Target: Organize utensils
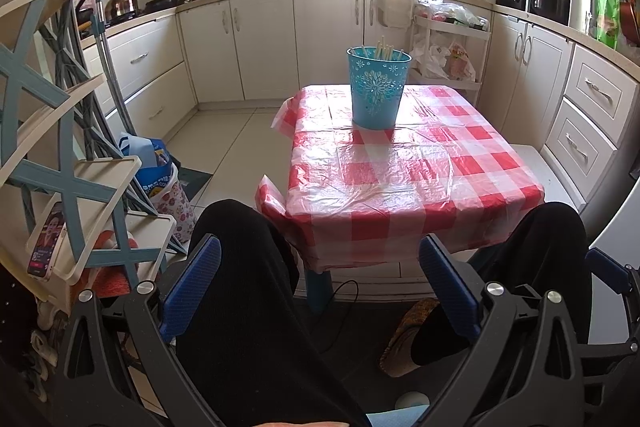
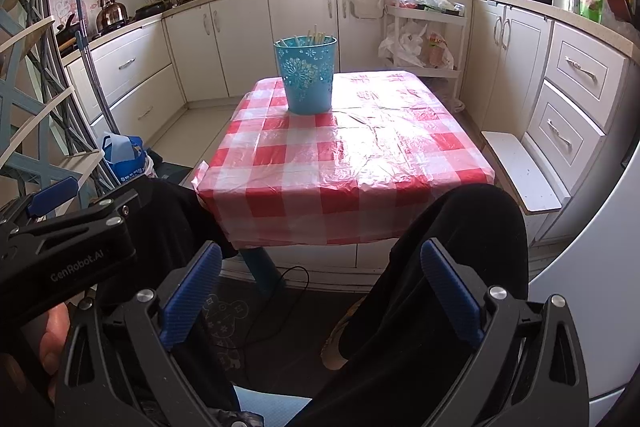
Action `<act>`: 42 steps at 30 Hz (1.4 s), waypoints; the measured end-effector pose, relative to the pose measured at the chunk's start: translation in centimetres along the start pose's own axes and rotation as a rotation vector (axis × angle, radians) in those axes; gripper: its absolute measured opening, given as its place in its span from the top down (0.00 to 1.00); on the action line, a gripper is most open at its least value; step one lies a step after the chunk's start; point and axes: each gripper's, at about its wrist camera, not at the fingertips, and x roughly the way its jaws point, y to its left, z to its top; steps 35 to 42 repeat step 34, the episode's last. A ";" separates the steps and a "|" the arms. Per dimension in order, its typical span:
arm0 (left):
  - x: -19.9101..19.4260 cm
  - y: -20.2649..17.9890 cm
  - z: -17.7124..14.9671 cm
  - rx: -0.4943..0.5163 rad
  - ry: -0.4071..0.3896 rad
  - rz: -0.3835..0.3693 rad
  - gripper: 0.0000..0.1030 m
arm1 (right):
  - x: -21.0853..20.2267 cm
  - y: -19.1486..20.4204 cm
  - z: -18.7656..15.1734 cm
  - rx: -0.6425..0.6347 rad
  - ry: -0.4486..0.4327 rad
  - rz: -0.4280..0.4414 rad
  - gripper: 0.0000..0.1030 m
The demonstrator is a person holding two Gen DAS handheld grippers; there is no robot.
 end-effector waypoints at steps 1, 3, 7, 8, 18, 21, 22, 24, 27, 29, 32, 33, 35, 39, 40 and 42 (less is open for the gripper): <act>0.0 0.1 0.0 0.000 -0.001 0.001 0.07 | 0.0 0.0 0.0 0.000 0.000 0.000 0.07; 0.0 0.1 0.0 0.002 -0.001 0.001 0.07 | 0.0 0.0 0.0 -0.001 -0.001 0.000 0.07; 0.0 0.1 0.0 0.003 -0.001 0.001 0.07 | -0.1 0.1 -0.1 -0.001 -0.002 0.001 0.07; 0.0 0.0 0.0 0.002 -0.001 0.001 0.07 | 0.0 0.1 -0.1 -0.001 -0.002 0.001 0.07; -0.2 0.3 -0.2 0.013 -0.015 -0.039 0.07 | 0.1 0.3 -0.2 0.005 0.013 0.008 0.07; -0.2 0.3 -0.1 0.022 -0.026 -0.024 0.07 | 0.2 0.1 0.0 0.009 0.005 0.014 0.07; -0.1 0.2 0.0 0.021 -0.025 -0.023 0.07 | 0.3 0.1 0.0 0.007 0.003 0.014 0.07; 0.4 0.5 0.2 0.013 -0.018 -0.021 0.07 | 0.5 0.0 0.2 0.007 0.000 0.015 0.07; 0.7 0.6 0.3 0.008 -0.015 -0.022 0.07 | 0.6 -0.1 0.3 0.008 0.002 0.016 0.07; 0.7 0.6 0.4 0.005 -0.016 -0.021 0.07 | 0.6 0.0 0.3 0.008 0.006 0.017 0.07; 0.7 0.4 0.4 0.006 -0.022 -0.023 0.07 | 0.8 -0.1 0.3 0.008 0.008 0.019 0.07; 0.6 0.4 0.4 0.007 -0.023 -0.019 0.07 | 0.8 0.0 0.3 0.008 0.009 0.019 0.07; 0.7 0.3 0.4 0.009 -0.023 -0.017 0.07 | 0.8 0.0 0.3 0.008 0.011 0.019 0.07; 0.7 0.3 0.4 0.009 -0.023 -0.017 0.07 | 0.8 0.0 0.3 0.008 0.011 0.019 0.07; 0.7 0.3 0.4 0.009 -0.023 -0.017 0.07 | 0.8 0.0 0.3 0.008 0.011 0.019 0.07; 0.7 0.3 0.4 0.009 -0.023 -0.017 0.07 | 0.8 0.0 0.3 0.008 0.011 0.019 0.07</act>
